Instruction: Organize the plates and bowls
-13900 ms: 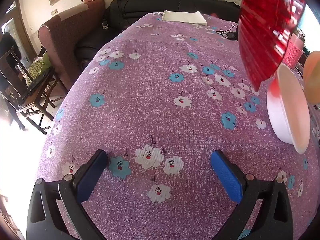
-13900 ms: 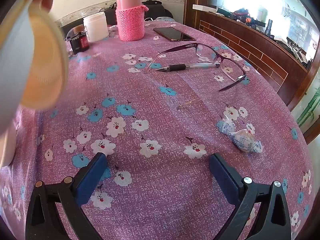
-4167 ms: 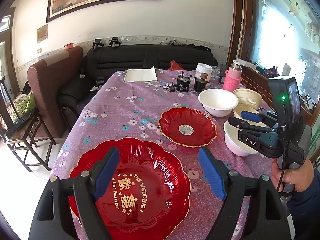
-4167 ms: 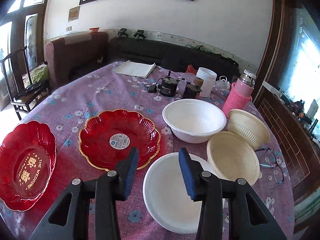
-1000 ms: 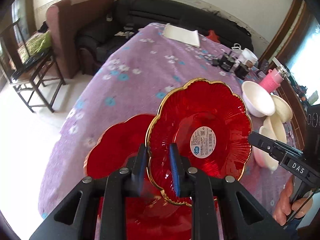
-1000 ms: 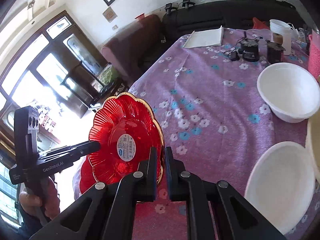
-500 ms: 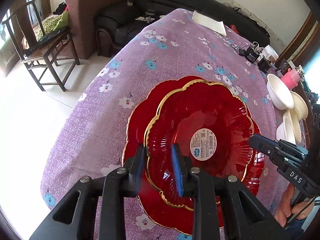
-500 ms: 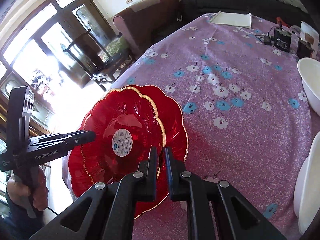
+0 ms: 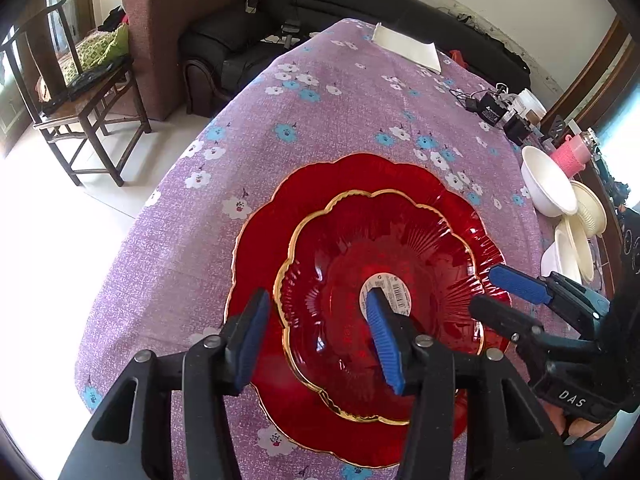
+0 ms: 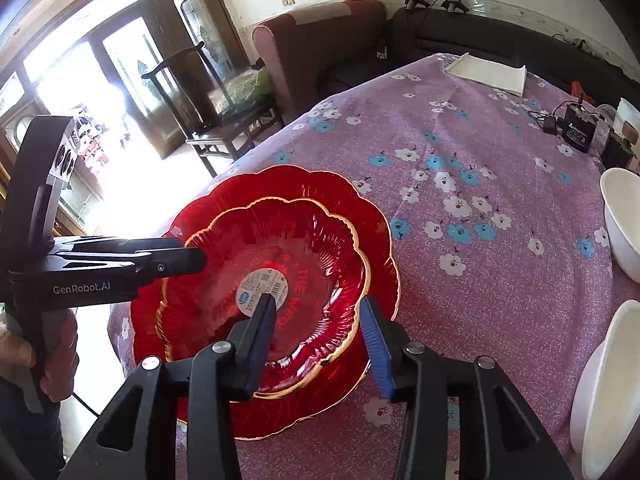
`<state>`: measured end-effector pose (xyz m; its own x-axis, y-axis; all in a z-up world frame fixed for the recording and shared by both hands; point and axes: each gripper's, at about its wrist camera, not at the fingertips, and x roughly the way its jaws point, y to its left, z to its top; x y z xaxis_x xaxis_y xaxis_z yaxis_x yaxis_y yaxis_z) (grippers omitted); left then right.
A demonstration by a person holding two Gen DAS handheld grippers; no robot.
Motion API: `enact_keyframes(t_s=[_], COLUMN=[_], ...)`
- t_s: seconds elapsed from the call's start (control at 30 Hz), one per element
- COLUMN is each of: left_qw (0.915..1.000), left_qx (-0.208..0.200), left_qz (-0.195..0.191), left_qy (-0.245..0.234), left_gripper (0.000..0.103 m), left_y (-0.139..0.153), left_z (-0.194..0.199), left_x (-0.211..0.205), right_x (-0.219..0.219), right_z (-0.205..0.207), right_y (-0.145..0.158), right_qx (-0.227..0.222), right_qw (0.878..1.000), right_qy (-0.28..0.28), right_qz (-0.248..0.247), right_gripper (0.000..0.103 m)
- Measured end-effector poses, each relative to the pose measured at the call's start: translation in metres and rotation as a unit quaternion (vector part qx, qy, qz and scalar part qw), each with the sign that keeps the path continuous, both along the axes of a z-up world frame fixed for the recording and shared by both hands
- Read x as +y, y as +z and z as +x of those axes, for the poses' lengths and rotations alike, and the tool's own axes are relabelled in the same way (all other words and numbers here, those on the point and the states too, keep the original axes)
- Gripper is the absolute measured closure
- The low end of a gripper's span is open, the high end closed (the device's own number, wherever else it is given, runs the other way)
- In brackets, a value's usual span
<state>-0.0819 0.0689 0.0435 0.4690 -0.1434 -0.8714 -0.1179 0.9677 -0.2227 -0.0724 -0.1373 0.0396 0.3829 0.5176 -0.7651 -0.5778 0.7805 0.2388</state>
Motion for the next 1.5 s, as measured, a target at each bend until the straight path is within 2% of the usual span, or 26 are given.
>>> enact_keyframes(t_s=[0.2,0.33,0.57,0.8,1.0,1.2,1.3,1.5], left_qw=[0.9999,0.9991,0.9974,0.9934,0.9865,0.9734,0.9675,0.9566], left_qx=[-0.013,-0.04,-0.065,-0.088,-0.112,-0.127,-0.128,-0.108], left_qz=[-0.003,-0.016,0.011,0.021,0.032,0.04,0.028,0.035], left_qy=[0.006,0.001,-0.028,-0.07,-0.115,-0.186,-0.216,-0.269], left_gripper=[0.047,0.044,0.04,0.039,0.038,0.035,0.036,0.036], left_y=[0.009,0.019,0.029,0.039,0.049,0.04,0.03,-0.006], left_z=[-0.004,-0.009,-0.012,-0.01,-0.01,-0.016,-0.021,-0.027], left_x=[0.005,0.003,-0.022,-0.058,-0.097,-0.162,-0.191,-0.248], right_x=[-0.002,-0.009,-0.024,-0.049,-0.096,-0.162,-0.201,-0.258], right_z=[0.0,-0.002,-0.003,-0.009,-0.027,-0.06,-0.073,-0.081], right_y=[0.002,0.009,0.02,0.031,0.034,0.026,0.02,0.009], right_qx=[0.009,0.006,-0.013,-0.053,-0.05,-0.066,-0.059,-0.038], right_qw=[1.0,1.0,0.999,0.997,0.992,0.978,0.965,0.94], right_qy=[0.007,0.01,-0.005,-0.057,-0.11,-0.197,-0.253,-0.336], right_qz=[0.012,0.028,0.037,0.015,0.036,0.03,0.036,0.052], right_gripper=[0.05,0.05,0.051,0.051,0.05,0.049,0.049,0.049])
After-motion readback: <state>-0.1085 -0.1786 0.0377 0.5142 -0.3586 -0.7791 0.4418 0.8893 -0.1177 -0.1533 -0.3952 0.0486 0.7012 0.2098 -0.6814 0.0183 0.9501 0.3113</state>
